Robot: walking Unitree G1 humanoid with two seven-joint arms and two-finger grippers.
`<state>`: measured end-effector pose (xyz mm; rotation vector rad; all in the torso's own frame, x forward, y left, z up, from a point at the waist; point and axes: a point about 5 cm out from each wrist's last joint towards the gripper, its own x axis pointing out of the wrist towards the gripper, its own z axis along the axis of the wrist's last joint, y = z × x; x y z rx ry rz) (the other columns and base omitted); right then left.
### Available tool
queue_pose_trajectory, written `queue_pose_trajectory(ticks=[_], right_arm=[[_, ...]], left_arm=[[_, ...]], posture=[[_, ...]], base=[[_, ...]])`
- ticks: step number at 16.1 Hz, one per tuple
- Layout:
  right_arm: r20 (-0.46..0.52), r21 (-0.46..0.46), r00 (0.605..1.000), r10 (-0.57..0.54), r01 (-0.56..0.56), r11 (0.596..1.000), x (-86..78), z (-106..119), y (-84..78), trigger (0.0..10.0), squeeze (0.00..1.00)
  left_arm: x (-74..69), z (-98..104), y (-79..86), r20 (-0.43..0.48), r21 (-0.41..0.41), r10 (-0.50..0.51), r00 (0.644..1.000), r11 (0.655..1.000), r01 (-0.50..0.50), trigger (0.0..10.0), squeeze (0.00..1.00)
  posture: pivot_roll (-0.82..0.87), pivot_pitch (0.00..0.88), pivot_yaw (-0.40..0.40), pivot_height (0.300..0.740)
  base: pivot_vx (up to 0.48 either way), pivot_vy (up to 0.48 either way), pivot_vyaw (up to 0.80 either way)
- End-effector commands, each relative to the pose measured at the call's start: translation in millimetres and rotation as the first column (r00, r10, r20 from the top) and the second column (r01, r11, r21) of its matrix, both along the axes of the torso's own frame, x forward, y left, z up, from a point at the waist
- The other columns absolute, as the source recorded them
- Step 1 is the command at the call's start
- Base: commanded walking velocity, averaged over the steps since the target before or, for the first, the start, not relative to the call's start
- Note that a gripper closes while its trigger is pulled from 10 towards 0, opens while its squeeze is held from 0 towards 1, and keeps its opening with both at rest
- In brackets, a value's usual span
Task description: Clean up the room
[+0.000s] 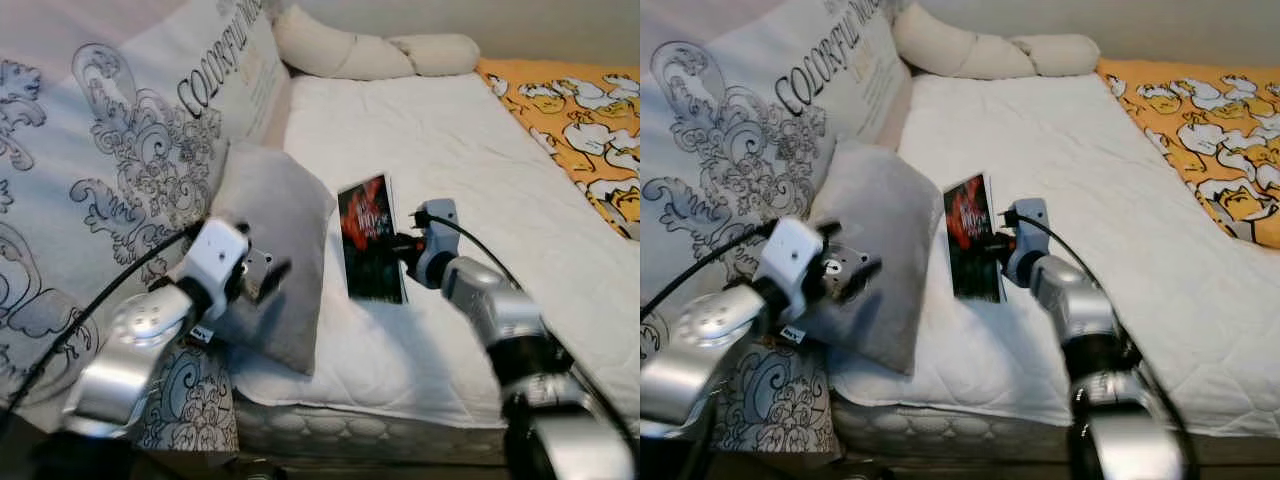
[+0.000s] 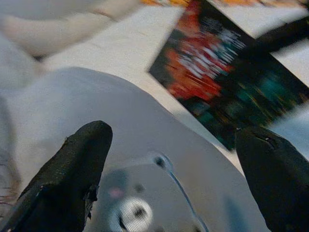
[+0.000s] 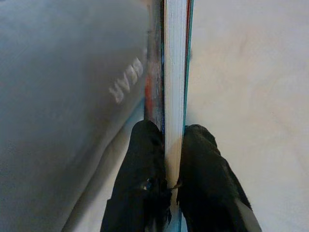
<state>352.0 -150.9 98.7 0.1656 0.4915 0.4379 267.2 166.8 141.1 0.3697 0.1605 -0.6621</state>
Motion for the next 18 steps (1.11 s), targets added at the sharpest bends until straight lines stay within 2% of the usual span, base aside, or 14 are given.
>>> queue_pose_trajectory(ticks=[1,3,5,9,10,12,14,15,16,17,18], right_arm=[[0.001,0.048,1.0,0.014,-0.014,0.999,6.8,13,-7.9,10.0,0.0],[-0.065,0.105,0.997,0.05,-0.043,0.994,8.6,13,-15.7,10.0,0.0],[-0.131,0.24,0.99,0.044,-0.012,0.971,9.7,15,-23.9,10.0,0.0],[-0.17,0.341,0.985,0.035,0.026,0.94,11.2,18,-34.8,10.0,0.0],[-0.196,0.333,0.98,0.035,0.033,0.942,9.0,14,-37.7,10.0,0.0],[-0.257,0.229,0.966,0.03,0.031,0.973,1.1,-5,-41.2,10.0,0.0],[-0.267,0.158,0.964,0.019,0.024,0.987,-1.4,-14,-40.2,10.0,0.0],[-0.246,0.102,0.969,0.012,0.014,0.995,-1.1,-16,-39.9,10.0,0.25],[-0.238,0.07,0.971,-0.002,0.019,0.997,-0.6,-18,-40.4,10.0,0.55],[-0.21,0.007,0.977,-0.041,0.044,0.999,1.3,-20,-41.1,10.0,1.0],[-0.187,-0.06,0.98,-0.064,0.053,0.997,2.5,-21,-42.7,10.0,1.0]], left_arm=[[-4.2,1,-2.3,-0.03,0.007,-0.059,0.998,0.998,0.059,10.0,0.0],[-9.0,1,0.2,-0.086,0.012,-0.111,0.99,0.994,0.113,10.0,0.0],[-15.6,-1,1.3,-0.151,0.013,-0.18,0.972,0.983,0.184,10.0,0.0],[-17.8,0,1.6,-0.183,0.012,-0.217,0.959,0.975,0.223,10.0,0.0],[-17.3,1,1.0,-0.189,0.011,-0.225,0.956,0.973,0.231,10.0,0.0],[-17.5,0,-0.7,-0.201,0.012,-0.239,0.95,0.969,0.246,10.0,0.0],[-18.3,-2,-0.4,-0.207,0.02,-0.24,0.948,0.968,0.249,10.0,0.0],[-18.7,-2,0.0,-0.209,0.023,-0.239,0.948,0.968,0.249,10.0,0.0],[-18.8,-2,0.0,-0.21,0.023,-0.238,0.948,0.968,0.249,10.0,0.0],[-19.0,-2,0.0,-0.213,0.025,-0.237,0.948,0.969,0.247,10.0,0.0],[-19.2,-3,-0.4,-0.213,0.027,-0.235,0.948,0.969,0.246,10.0,0.0]], posture=[[-0.01,0.0,0.013,0.74],[0.0,0.0,0.018,0.74],[0.0,0.0,0.03,0.74],[-0.01,0.0,0.048,0.74],[-0.01,0.0,0.048,0.74],[0.0,0.0,0.049,0.74],[0.0,0.0,0.048,0.74],[0.0,0.0,0.047,0.74],[0.0,0.0,0.047,0.74],[0.01,0.0,0.046,0.74],[0.01,0.0,0.045,0.74]], base=[[0.0,0.0,0.0],[0.0,0.0,0.0],[0.0,0.0,0.0],[0.0,0.0,0.0],[0.0,0.0,0.0],[0.0,0.0,0.0],[0.0,0.0,0.0],[0.0,0.0,0.0],[0.0,0.0,0.0],[0.0,0.0,0.0],[0.0,0.0,0.0]])
